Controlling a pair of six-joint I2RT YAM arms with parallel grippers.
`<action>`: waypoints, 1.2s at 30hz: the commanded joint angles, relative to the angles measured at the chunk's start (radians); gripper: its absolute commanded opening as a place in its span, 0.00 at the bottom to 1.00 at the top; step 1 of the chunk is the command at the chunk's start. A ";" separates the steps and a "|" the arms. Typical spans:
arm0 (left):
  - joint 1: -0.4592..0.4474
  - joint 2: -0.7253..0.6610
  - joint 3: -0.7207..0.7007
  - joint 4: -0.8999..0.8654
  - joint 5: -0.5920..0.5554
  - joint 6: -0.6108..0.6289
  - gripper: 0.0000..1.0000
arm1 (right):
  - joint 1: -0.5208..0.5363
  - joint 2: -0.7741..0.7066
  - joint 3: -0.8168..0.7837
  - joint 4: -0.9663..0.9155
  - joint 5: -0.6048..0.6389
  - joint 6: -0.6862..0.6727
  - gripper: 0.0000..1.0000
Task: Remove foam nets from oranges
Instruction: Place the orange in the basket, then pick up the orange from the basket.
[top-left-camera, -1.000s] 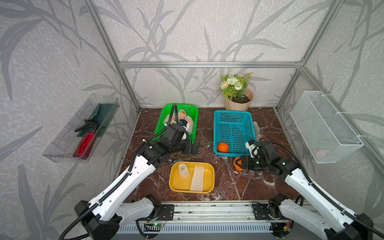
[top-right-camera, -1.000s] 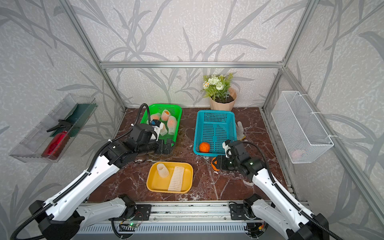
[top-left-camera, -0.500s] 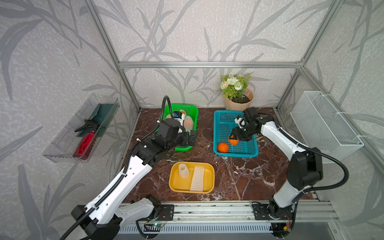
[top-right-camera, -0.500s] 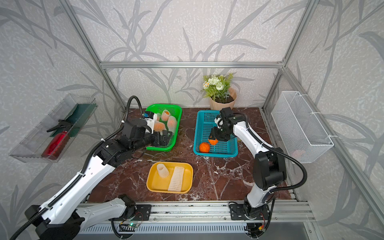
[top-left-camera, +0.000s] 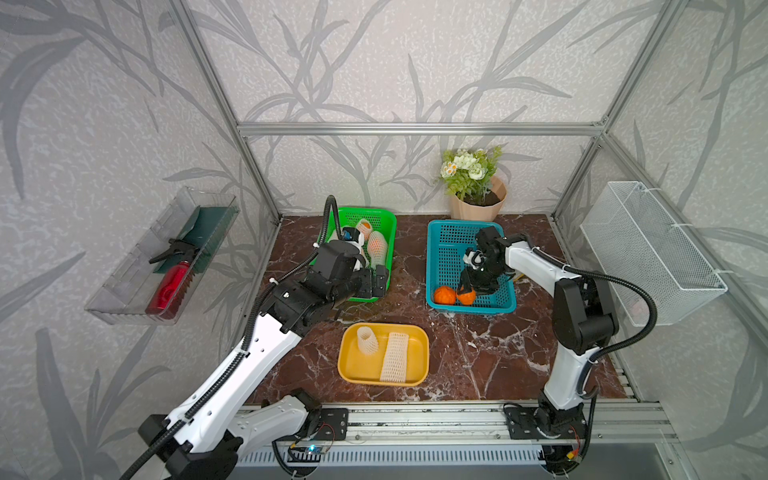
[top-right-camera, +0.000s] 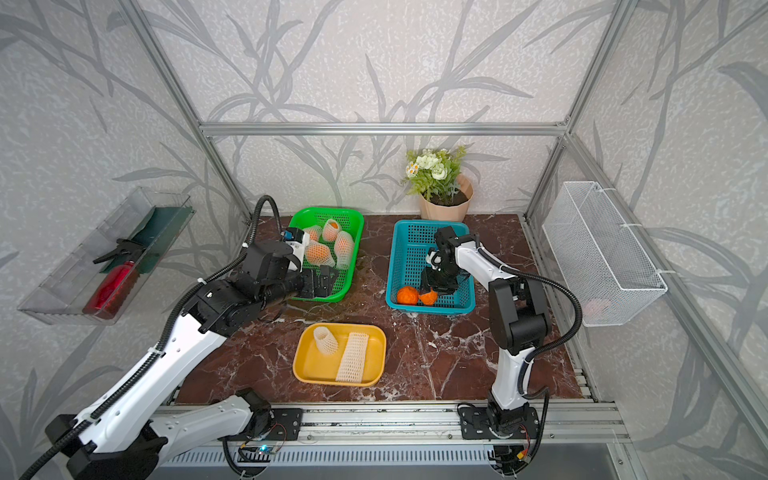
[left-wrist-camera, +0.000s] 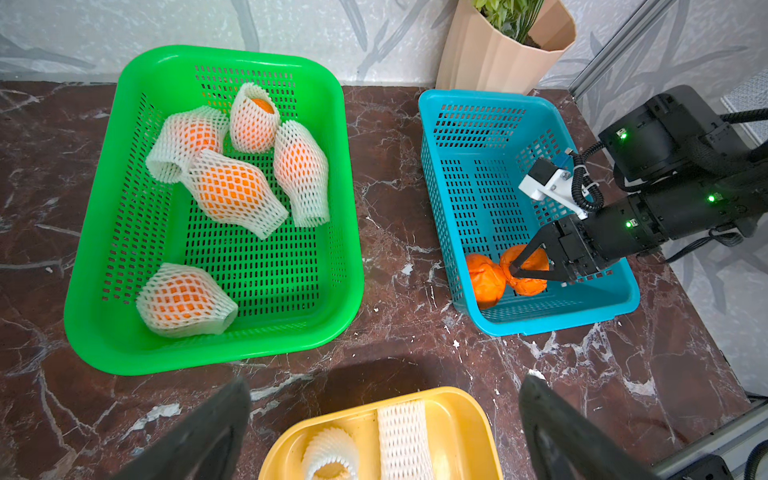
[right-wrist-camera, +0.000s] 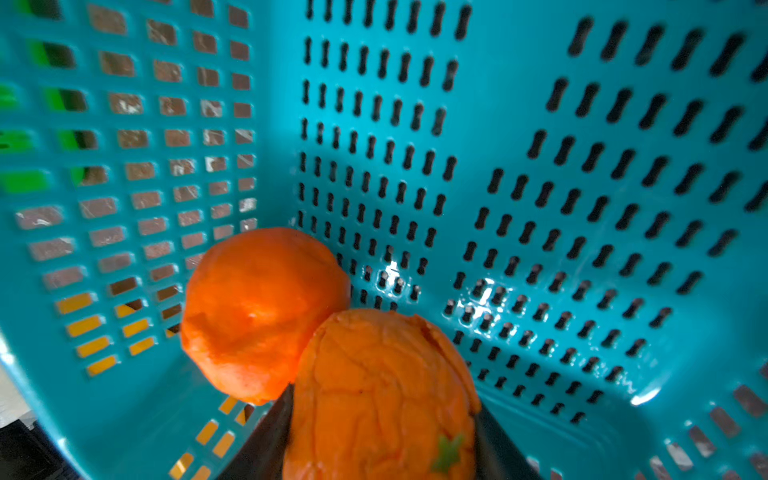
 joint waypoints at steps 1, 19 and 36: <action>0.005 0.018 0.035 -0.019 -0.009 -0.019 0.99 | -0.002 -0.016 -0.024 0.005 -0.032 -0.005 0.52; 0.117 0.237 0.091 -0.153 -0.056 -0.144 0.99 | -0.039 -0.153 -0.073 -0.001 -0.109 0.003 0.84; 0.323 0.648 0.364 -0.371 -0.105 -0.131 0.99 | -0.039 -0.537 -0.170 -0.027 -0.191 -0.030 0.95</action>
